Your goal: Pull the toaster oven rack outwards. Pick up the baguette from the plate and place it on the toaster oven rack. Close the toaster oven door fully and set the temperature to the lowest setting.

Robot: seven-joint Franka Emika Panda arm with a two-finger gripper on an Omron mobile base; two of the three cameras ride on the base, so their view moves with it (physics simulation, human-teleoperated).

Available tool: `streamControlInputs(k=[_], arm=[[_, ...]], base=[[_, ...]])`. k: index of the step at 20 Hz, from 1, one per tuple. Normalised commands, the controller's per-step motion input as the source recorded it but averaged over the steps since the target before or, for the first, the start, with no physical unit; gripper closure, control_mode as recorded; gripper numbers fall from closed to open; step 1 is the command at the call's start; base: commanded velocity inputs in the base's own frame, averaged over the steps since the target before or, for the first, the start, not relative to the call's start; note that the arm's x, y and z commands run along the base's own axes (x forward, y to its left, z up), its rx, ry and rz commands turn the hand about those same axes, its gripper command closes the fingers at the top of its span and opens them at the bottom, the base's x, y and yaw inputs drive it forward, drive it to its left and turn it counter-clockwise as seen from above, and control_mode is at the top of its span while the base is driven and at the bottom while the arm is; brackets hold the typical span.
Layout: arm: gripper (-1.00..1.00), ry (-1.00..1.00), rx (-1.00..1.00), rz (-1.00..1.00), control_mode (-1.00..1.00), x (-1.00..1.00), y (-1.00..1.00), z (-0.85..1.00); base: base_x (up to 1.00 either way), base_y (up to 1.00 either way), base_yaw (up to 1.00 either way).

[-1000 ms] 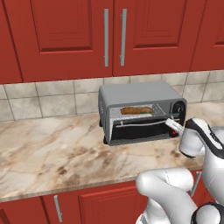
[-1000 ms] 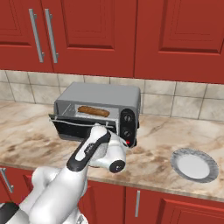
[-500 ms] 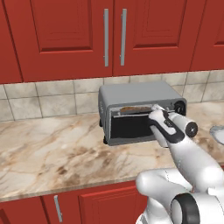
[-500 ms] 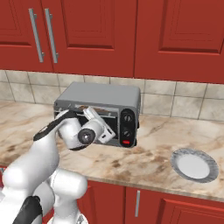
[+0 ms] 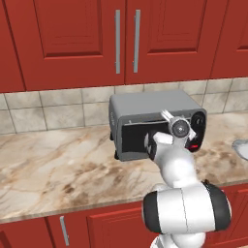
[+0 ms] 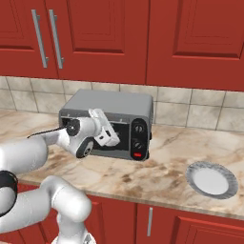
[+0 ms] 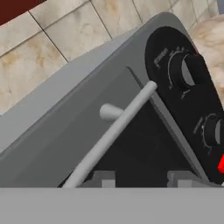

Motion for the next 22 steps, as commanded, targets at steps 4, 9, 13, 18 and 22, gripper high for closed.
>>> streamControlInputs(k=[4,9,13,18,22], arm=[[-1.0,0.36,0.0,-0.19,-1.0,0.1,-0.17,1.0],[-1.0,0.17,0.0,-0.19,-1.0,0.0,-0.27,1.0],[-1.0,0.14,0.0,-0.15,-1.0,0.0,-0.31,1.0],[-1.0,0.04,0.01,-0.14,-1.0,-0.18,-0.39,1.0],[-1.0,0.0,0.05,-0.06,-1.0,-0.73,-0.57,0.74]], base=[[0.0,0.0,0.0],[0.0,0.0,0.0],[0.0,0.0,0.0],[0.0,0.0,0.0],[0.0,0.0,0.0]])
